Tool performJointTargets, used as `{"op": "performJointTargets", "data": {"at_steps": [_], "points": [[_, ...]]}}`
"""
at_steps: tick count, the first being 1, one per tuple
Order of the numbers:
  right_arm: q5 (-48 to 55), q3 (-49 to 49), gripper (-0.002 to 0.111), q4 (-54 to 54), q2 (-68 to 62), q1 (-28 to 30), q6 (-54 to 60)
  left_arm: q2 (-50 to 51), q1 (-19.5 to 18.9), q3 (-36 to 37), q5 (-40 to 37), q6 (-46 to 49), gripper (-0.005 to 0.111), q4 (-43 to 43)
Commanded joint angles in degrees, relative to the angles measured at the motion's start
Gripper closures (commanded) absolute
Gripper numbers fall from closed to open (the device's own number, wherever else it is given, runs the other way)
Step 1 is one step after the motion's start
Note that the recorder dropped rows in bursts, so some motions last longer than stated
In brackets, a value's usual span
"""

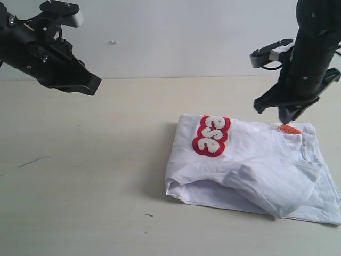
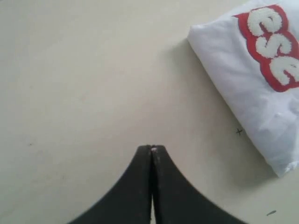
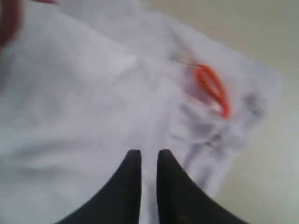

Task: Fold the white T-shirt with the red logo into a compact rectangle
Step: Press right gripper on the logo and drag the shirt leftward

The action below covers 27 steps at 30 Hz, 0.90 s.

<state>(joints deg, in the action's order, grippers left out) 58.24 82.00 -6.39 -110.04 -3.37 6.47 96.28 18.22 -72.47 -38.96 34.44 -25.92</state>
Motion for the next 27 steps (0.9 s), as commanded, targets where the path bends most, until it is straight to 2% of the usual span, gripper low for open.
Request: {"op": "performJointTargets", "data": {"at_steps": [1, 8, 13, 17, 27], "points": [[-4.95, -2.61, 0.108, 13.05, -1.72, 0.0, 10.19, -0.54, -0.12, 0.3, -0.36, 0.28, 0.107, -0.74], [-7.53, -2.74, 0.108, 22.86, -7.28, -0.8, 18.02, -0.29, -0.12, 0.55, -1.24, 2.95, 0.107, -4.01], [-8.55, -2.74, 0.108, 21.05, -12.08, -3.95, 18.37, 2.59, 1.3, 0.83, -5.38, 12.49, 0.107, -10.58], [-8.13, -2.74, 0.108, 20.91, -14.34, -5.73, 19.96, 3.83, 3.09, 0.92, -5.5, 13.55, 0.107, -10.04], [-11.82, -2.74, 0.108, 21.18, -14.71, -12.92, 23.36, 3.84, 2.89, 0.82, -5.5, 13.07, 0.107, -7.27]]}}
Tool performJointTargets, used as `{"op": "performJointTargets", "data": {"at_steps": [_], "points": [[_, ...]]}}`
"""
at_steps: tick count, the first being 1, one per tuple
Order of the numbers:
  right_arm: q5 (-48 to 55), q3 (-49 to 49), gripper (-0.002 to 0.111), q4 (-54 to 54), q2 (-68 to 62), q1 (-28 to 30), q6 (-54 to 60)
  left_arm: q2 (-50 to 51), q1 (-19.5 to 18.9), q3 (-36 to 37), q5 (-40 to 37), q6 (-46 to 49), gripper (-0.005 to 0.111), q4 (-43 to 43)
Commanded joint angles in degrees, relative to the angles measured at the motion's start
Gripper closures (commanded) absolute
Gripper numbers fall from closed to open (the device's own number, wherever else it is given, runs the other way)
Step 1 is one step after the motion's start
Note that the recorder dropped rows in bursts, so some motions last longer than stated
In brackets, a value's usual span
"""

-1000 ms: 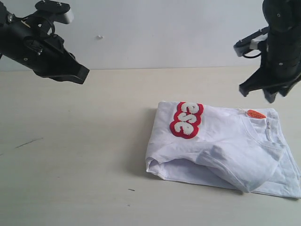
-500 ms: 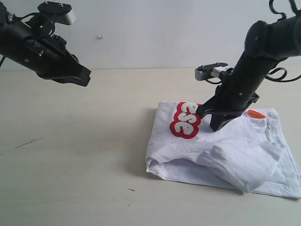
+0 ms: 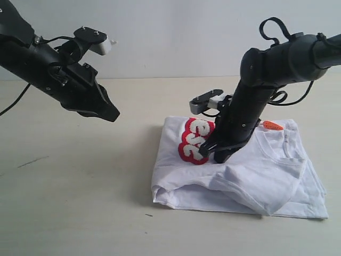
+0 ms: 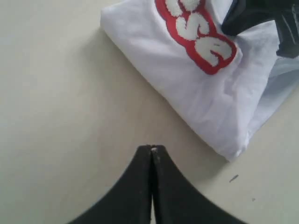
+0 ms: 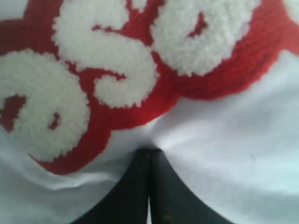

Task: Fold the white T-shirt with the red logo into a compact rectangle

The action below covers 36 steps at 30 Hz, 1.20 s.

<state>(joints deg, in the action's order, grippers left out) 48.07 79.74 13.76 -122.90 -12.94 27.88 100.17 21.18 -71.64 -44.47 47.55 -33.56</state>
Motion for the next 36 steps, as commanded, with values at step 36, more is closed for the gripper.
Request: {"op": "performJointTargets", "data": {"at_steps": [36], "points": [[-6.03, -11.49, 0.108, 5.81, 8.41, -8.4, -3.58, -3.1, -0.07, -0.02, 2.01, -2.23, 0.107, 2.97]]}}
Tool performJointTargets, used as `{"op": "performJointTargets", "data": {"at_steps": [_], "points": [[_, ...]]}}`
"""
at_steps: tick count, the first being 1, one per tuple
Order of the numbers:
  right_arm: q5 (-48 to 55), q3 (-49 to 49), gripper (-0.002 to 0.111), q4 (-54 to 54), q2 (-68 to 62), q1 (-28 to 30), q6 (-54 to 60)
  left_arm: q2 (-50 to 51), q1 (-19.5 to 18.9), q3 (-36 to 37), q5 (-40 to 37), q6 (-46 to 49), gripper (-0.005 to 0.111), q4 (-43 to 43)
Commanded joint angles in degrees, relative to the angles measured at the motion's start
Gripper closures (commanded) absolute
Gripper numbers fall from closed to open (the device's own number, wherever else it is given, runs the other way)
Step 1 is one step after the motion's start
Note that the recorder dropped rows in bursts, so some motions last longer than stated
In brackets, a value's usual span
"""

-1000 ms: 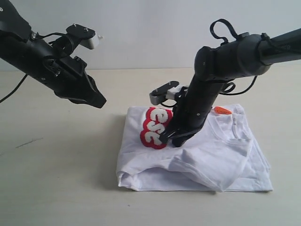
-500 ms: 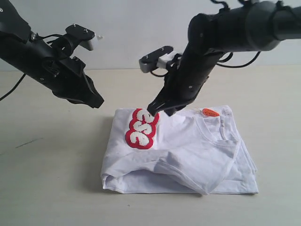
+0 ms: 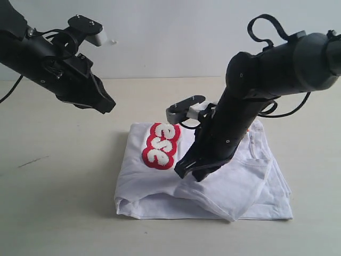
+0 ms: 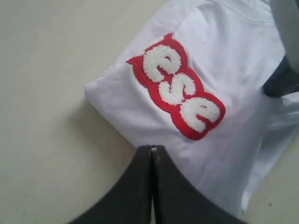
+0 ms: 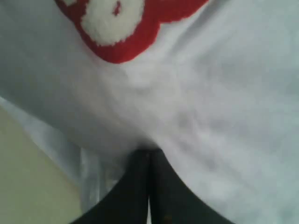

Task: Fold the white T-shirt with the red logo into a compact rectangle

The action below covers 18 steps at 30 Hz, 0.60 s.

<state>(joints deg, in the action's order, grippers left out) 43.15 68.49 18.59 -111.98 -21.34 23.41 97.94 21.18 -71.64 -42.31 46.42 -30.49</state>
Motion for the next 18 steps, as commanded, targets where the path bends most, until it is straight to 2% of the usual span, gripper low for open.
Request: {"op": "performJointTargets", "data": {"at_steps": [1, 10, 16, 18], "points": [[-1.11, -0.24, 0.108, 1.25, -3.36, -0.01, 0.9, -0.86, -0.07, -0.02, -0.15, -1.17, 0.107, -0.1], [-1.52, 1.97, 0.108, 5.09, -8.86, -1.57, 4.6, -0.86, -0.07, -0.02, 0.34, -1.22, 0.107, -0.1], [1.24, 5.43, 0.108, 4.68, -4.92, -2.67, 6.09, -0.86, -0.07, -0.02, -0.34, -1.53, 0.107, 0.04], [1.14, 5.43, 0.108, 1.38, -2.13, -2.67, 5.18, -0.86, -0.07, -0.02, -2.33, -1.53, 0.107, -0.41]]}}
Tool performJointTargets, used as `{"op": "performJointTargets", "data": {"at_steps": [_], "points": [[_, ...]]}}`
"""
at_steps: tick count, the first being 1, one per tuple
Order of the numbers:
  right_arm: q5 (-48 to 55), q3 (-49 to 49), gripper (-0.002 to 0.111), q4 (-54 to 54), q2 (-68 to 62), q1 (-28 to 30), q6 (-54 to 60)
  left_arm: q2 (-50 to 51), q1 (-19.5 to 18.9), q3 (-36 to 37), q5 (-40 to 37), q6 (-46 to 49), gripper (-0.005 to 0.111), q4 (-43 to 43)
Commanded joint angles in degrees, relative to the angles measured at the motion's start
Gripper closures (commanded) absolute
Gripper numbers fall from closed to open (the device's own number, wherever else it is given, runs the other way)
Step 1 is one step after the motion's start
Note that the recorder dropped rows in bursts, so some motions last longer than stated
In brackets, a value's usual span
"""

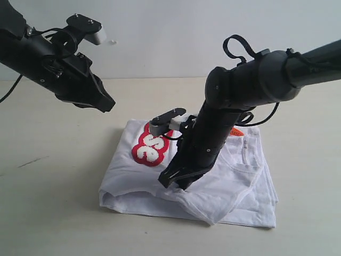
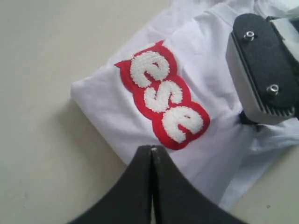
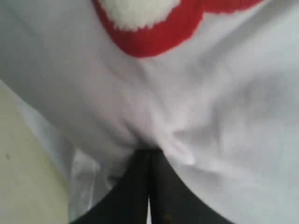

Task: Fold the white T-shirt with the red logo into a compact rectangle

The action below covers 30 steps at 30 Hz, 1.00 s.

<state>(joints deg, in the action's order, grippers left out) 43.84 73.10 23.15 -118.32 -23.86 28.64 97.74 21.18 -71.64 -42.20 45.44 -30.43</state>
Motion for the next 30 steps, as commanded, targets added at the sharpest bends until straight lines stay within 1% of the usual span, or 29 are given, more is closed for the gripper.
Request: {"op": "performJointTargets", "data": {"at_steps": [1, 3, 5, 7, 10, 13, 15, 18, 20, 22, 24, 27, 30], "points": [[0.14, 0.81, 0.108, -6.44, 5.61, -0.14, -2.72, -0.21, 0.04, 0.25, -3.93, 0.75, 0.107, -1.6], [-0.4, 0.81, 0.108, -13.62, 8.15, -0.14, -8.95, 0.88, 0.8, 1.57, -5.28, 6.58, 0.107, -6.39], [-0.29, 0.81, 0.108, -18.38, 10.54, 0.59, -14.19, 2.43, 2.23, 2.86, -3.99, 11.49, 0.107, -9.17], [-0.09, 0.68, 0.108, -19.95, 12.77, 1.81, -17.38, 4.21, 3.79, 2.98, -2.02, 11.0, 0.107, -8.51], [-1.95, -1.0, 0.108, -19.95, 15.13, 4.27, -17.74, 7.31, 6.24, 2.98, -1.61, 11.12, 0.107, -8.3], [-3.12, -3.7, 0.108, -19.95, 15.27, 8.54, -17.74, 12.04, 8.7, 2.98, -2.24, 10.39, 0.107, -5.19], [-5.22, -5.41, 0.108, -18.87, 13.34, 11.96, -18.21, 15.63, 10.26, 2.98, -2.03, 4.41, 0.107, 1.72], [-4.62, -5.41, 0.108, -20.21, 9.57, 12.16, -18.21, 17.92, 10.38, 2.98, -2.99, 2.02, 0.107, 4.63], [-6.23, -5.41, 0.108, -23.15, 6.58, 12.16, -19.93, 19.46, 10.38, 2.98, -4.26, 1.15, 0.107, 6.36], [-9.75, -5.41, 0.108, -30.48, 4.43, 12.16, -26.46, 20.37, 10.38, 2.98, -5.92, -1.68, 0.107, 10.88], [-11.75, -5.41, 0.108, -33.07, 3.54, 12.16, -29.31, 20.13, 10.38, 2.98, -6.19, -2.34, 0.107, 11.62], [-16.09, -5.21, 0.108, -33.9, 1.5, 12.16, -29.32, 18.29, 10.38, 2.98, -6.34, -2.34, 0.107, 11.66], [-18.3, -4.09, 0.108, -33.9, -0.44, 12.16, -29.32, 16.87, 9.86, 2.98, -8.41, -2.46, 0.107, 12.24]]}}
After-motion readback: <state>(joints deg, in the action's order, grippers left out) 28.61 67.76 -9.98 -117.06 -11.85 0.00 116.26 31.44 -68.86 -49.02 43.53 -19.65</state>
